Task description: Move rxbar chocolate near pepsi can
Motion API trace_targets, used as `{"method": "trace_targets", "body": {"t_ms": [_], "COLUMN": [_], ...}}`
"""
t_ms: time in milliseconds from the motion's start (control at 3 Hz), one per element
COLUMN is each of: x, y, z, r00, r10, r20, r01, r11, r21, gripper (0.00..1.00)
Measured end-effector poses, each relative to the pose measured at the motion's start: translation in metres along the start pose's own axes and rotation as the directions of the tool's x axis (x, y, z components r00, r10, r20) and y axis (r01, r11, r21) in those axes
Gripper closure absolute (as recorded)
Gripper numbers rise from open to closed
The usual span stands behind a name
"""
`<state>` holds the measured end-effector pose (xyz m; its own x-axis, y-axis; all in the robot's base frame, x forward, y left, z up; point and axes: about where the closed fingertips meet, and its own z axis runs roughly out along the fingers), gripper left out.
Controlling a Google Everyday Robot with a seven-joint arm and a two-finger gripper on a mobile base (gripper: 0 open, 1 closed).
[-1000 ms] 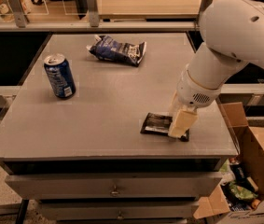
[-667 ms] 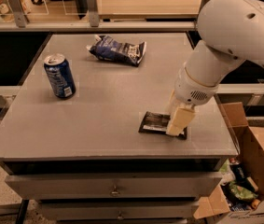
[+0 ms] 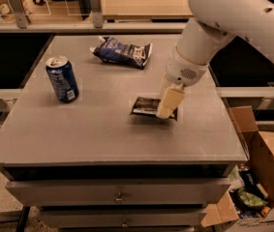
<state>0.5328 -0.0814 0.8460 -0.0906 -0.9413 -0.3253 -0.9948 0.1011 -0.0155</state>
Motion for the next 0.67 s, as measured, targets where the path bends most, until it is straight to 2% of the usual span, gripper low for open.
{"method": "trace_targets", "body": {"t_ms": [333, 667], "x": [-0.031, -0.059], "y": [-0.019, -0.029], "z": [-0.003, 0.003], "r00": [0.999, 0.997], "r10": [-0.002, 0.023], "r20": [0.034, 0.076], "r01": [0.001, -0.023], "r11": [1.0000, 0.9997], "r21": [0.008, 0.006], "gripper": [1.00, 1.00]}}
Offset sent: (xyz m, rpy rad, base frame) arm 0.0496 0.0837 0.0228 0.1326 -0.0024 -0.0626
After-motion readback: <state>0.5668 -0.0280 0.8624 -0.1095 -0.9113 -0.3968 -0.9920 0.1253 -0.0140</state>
